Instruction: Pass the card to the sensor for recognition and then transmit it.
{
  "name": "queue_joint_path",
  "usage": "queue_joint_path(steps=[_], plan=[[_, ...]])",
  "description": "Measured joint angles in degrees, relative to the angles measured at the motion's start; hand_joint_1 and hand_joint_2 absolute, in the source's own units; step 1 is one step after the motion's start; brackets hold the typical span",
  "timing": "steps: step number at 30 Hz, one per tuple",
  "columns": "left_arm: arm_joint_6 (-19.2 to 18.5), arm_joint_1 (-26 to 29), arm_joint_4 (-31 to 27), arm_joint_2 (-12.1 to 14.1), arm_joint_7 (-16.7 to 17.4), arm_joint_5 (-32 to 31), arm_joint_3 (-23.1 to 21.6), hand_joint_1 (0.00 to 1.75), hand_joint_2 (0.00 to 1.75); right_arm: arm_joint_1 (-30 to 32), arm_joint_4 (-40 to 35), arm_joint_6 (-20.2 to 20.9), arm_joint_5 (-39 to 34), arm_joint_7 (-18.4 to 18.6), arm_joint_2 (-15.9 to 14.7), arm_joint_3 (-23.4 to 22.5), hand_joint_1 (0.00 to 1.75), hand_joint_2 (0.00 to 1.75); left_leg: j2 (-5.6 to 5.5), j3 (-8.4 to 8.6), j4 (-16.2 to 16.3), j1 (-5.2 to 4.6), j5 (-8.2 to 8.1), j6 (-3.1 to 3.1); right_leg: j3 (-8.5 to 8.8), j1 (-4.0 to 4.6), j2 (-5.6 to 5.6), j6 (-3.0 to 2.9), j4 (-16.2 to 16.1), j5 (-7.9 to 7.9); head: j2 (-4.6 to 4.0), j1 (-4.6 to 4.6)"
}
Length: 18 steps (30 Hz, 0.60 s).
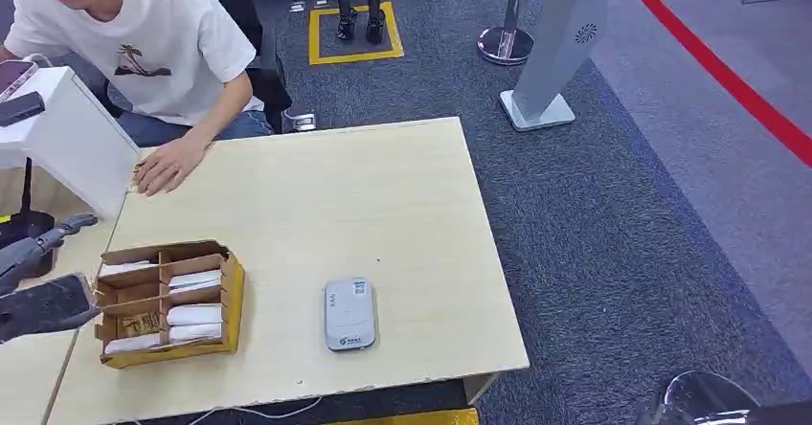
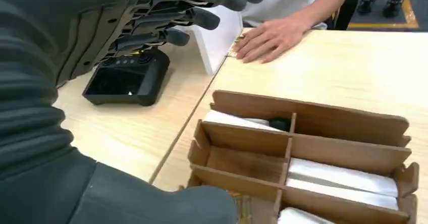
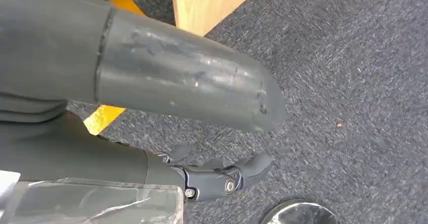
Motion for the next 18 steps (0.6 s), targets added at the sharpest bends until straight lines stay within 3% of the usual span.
queue_joint_path(steps=[5, 10, 12, 18], plan=[[1.1, 2.5, -0.1, 2.8, 0.2, 3.8, 0.2, 0.0, 1.75, -0.4, 0.4, 0.0, -0.4, 0.2, 0.0, 1.3, 0.0, 0.0, 0.02, 0.0, 0.0, -0.01, 0.0, 0.0, 0.01, 0.0, 0.01, 0.0, 0.0, 0.0, 0.0, 0.0], [4.1, 10.9, -2.3, 3.8, 0.2, 3.3, 3.6, 0.0, 1.75, -0.4, 0.6, -0.3, -1.4, 0.3, -0.1, 2.4, 0.0, 0.0, 0.06, -0.01, 0.0, -0.01, -0.02, 0.0, 0.0, 0.0, 0.05, -0.01, 0.0, -0.02, 0.0, 0.0], [5.5, 14.5, -3.1, 3.6, -0.2, 1.6, 4.7, 0.0, 1.75, -0.3, 0.7, -0.3, -1.6, 0.3, -0.1, 2.4, 0.0, 0.0, 0.06, -0.01, 0.0, -0.02, -0.03, 0.01, 0.0, -0.01, 0.05, 0.0, 0.0, -0.04, 0.0, 0.0], [11.2, 20.7, -5.9, -1.8, -2.9, -9.8, 7.3, 0.0, 1.75, 0.1, 0.8, -0.3, -2.8, 0.2, -0.1, 2.4, 0.0, 0.0, -0.01, -0.05, 0.0, -0.03, -0.05, 0.05, 0.07, -0.03, -0.03, 0.04, 0.0, -0.06, 0.0, 0.0]])
